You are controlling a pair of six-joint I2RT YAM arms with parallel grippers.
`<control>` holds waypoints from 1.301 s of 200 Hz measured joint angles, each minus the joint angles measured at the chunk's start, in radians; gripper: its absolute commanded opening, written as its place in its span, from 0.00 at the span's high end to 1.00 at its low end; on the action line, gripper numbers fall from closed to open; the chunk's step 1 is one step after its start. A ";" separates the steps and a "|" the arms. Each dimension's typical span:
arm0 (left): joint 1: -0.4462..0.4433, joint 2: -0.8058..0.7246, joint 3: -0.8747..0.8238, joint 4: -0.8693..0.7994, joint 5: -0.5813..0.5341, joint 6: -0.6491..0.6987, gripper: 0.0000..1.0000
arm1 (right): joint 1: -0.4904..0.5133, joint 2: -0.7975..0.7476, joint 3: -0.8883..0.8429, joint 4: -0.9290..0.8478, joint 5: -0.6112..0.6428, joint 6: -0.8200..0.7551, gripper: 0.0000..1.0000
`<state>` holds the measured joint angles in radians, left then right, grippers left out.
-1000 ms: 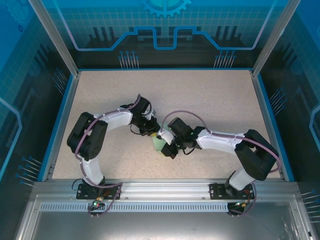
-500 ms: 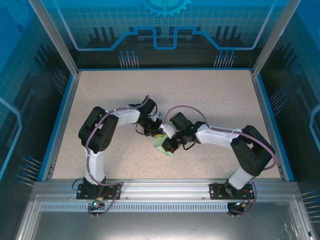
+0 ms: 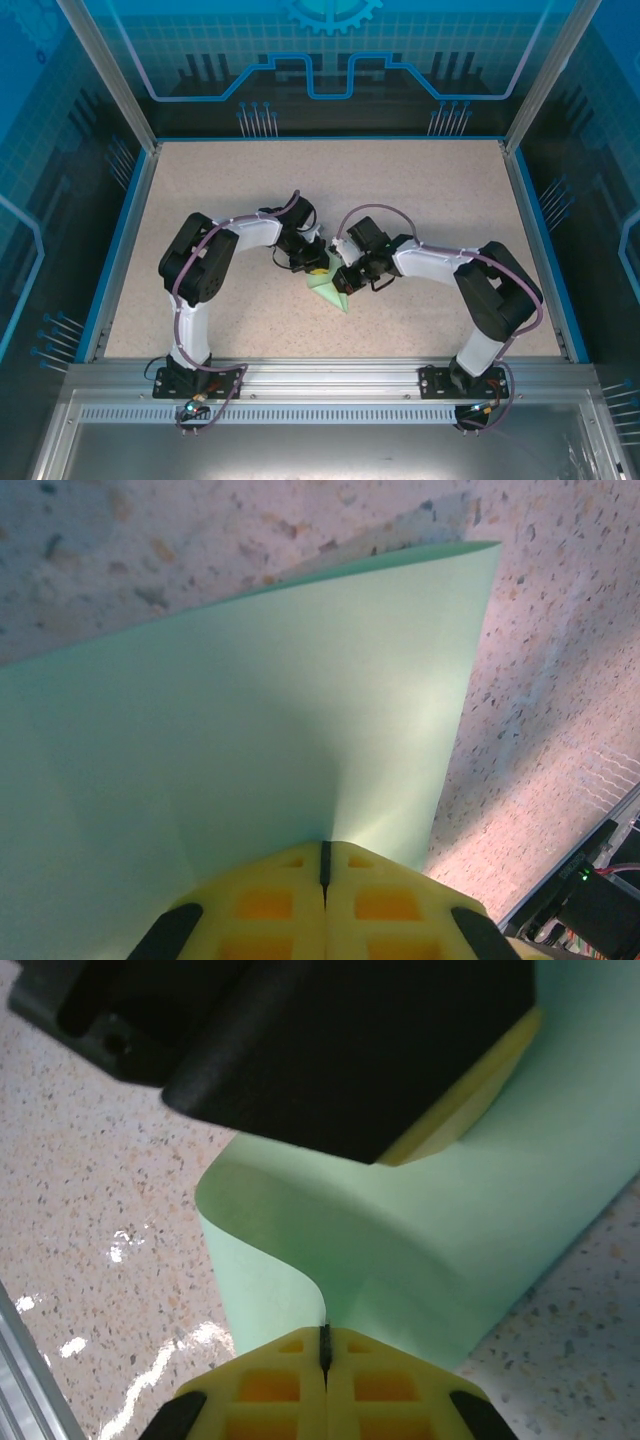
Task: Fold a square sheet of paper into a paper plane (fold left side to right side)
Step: Third fold the triangle at the center of the table.
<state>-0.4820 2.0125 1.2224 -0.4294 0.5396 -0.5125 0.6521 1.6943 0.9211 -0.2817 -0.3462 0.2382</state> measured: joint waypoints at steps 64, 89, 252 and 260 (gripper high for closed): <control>-0.002 0.001 0.005 -0.006 -0.001 0.016 0.95 | -0.017 0.017 0.013 -0.018 0.033 0.013 1.00; -0.002 0.003 0.006 -0.008 -0.001 0.018 0.95 | -0.023 0.020 0.017 -0.022 0.047 0.017 1.00; -0.007 0.003 0.010 -0.011 -0.009 0.019 0.95 | -0.027 0.029 0.017 -0.043 0.081 0.017 1.00; -0.007 0.003 0.010 -0.011 -0.009 0.019 0.95 | -0.027 0.031 0.017 -0.043 0.082 0.017 1.00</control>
<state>-0.4892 2.0155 1.2320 -0.4404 0.5304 -0.4938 0.6254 1.7248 0.9379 -0.3248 -0.2646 0.2554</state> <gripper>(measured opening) 0.048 0.045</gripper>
